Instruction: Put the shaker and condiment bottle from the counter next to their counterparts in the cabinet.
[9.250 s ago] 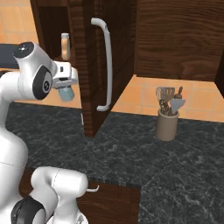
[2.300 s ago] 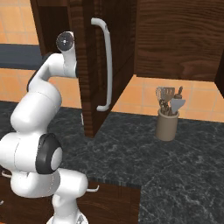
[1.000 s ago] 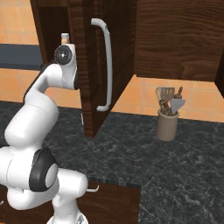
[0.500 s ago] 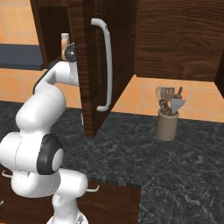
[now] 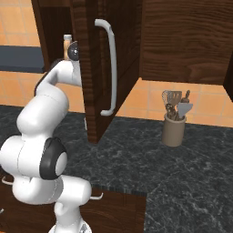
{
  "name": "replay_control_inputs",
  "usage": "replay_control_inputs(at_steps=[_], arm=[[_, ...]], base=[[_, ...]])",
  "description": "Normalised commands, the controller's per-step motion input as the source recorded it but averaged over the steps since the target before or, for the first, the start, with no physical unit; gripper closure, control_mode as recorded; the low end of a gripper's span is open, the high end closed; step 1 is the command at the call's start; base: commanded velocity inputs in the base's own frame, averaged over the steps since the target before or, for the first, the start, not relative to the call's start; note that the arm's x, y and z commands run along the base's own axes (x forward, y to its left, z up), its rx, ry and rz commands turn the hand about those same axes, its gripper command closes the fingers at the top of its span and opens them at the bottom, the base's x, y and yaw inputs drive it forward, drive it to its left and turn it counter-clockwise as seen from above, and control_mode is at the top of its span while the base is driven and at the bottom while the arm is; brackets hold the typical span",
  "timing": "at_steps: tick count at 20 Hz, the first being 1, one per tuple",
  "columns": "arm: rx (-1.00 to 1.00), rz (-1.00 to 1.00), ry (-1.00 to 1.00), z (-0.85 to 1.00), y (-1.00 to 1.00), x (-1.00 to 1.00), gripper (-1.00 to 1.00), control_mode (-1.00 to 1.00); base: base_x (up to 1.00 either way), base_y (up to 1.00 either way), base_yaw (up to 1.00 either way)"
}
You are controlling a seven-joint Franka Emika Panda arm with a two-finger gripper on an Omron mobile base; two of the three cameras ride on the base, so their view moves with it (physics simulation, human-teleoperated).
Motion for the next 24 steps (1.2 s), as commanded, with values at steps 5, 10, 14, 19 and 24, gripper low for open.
replay_control_inputs(at_steps=[5, 10, 14, 19, 24], arm=[[0.00, 0.04, -0.04, 0.03, -0.02, -0.27, -1.00, -1.00], [0.01, 0.02, -0.10, 0.00, -0.14, -0.91, -1.00, -1.00], [0.01, 0.00, -0.10, -0.26, -0.04, -1.00, -1.00, -1.00], [0.00, 0.00, -0.08, -0.73, 0.00, -1.00, -1.00, -1.00], [-0.03, 0.00, -0.05, -0.97, 0.09, -1.00, -1.00, -1.00]], base=[[0.00, 0.00, 0.00], [0.00, 0.00, 0.00], [0.00, 0.00, 0.00], [0.00, 0.00, 0.00], [0.00, 0.00, 0.00]])
